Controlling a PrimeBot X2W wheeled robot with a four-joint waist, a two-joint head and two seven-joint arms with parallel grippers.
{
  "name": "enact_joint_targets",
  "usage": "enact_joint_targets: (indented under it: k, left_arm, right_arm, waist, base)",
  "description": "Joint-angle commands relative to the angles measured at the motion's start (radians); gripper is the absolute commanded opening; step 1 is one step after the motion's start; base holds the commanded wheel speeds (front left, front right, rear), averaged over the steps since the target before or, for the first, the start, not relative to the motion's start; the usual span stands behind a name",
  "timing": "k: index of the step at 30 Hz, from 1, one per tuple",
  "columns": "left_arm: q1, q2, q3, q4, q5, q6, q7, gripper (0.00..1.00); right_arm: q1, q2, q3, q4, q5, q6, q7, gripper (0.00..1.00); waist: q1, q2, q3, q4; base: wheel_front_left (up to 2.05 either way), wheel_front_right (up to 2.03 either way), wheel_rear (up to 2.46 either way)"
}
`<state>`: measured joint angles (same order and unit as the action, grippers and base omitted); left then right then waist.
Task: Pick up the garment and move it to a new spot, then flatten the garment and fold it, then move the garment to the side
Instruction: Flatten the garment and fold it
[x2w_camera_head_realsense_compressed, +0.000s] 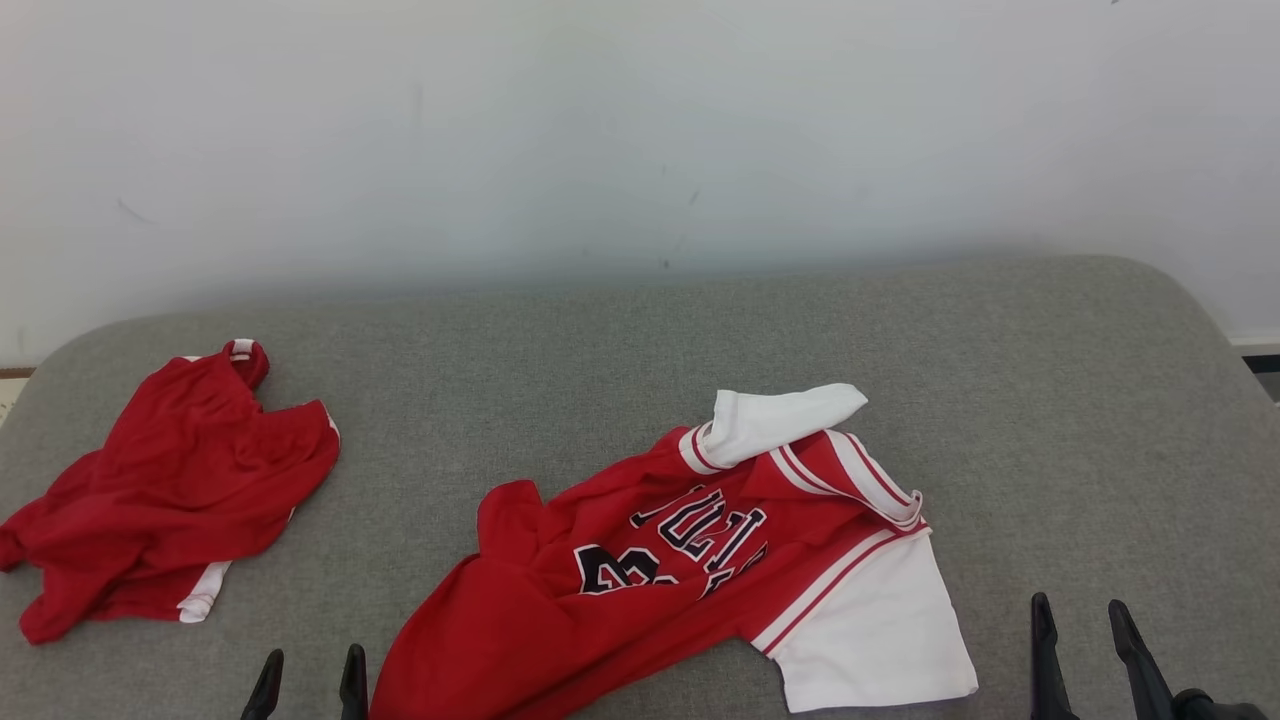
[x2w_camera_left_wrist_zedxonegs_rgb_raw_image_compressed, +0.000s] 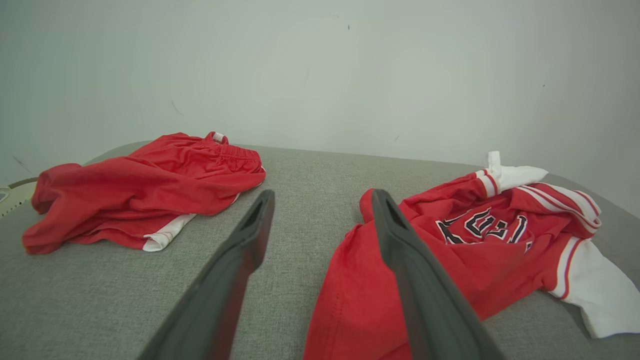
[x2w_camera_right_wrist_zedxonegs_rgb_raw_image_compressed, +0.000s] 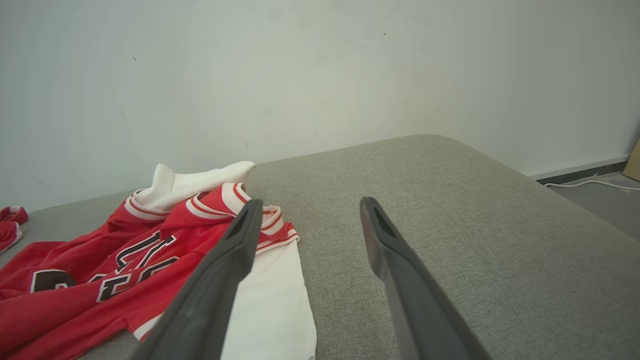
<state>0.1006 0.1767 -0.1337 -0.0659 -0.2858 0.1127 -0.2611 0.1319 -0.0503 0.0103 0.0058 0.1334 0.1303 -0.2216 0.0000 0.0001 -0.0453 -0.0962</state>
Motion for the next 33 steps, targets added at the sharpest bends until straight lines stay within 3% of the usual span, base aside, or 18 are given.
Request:
enact_joint_targets:
  k: [1, 24, 33]
  left_arm:
    - [-0.003, 0.004, 0.001, 0.004, -0.010, 0.002, -0.005, 1.00]
    - [0.006, 0.007, -0.015, 0.012, -0.011, 0.010, 0.007, 1.00]
    - [0.035, 0.004, -0.063, 0.064, -0.039, -0.032, 0.043, 1.00]
  right_arm:
    - [-0.005, 0.000, -0.002, 0.001, 0.007, 0.001, -0.006, 1.00]
    - [-0.011, 0.000, -0.001, 0.017, 0.006, 0.001, -0.012, 1.00]
    - [-0.022, 0.000, -0.002, 0.060, 0.002, 0.001, 0.011, 1.00]
  waist:
    - [0.0000, -0.0001, -0.001, 0.000]
    - [0.0000, -0.0001, -0.011, -0.007]
    - [0.0000, -0.0001, -0.012, -0.012]
  base:
    - [0.00, 0.00, 0.00]
    - [0.00, 0.00, 0.00]
    - [0.00, 0.00, 0.00]
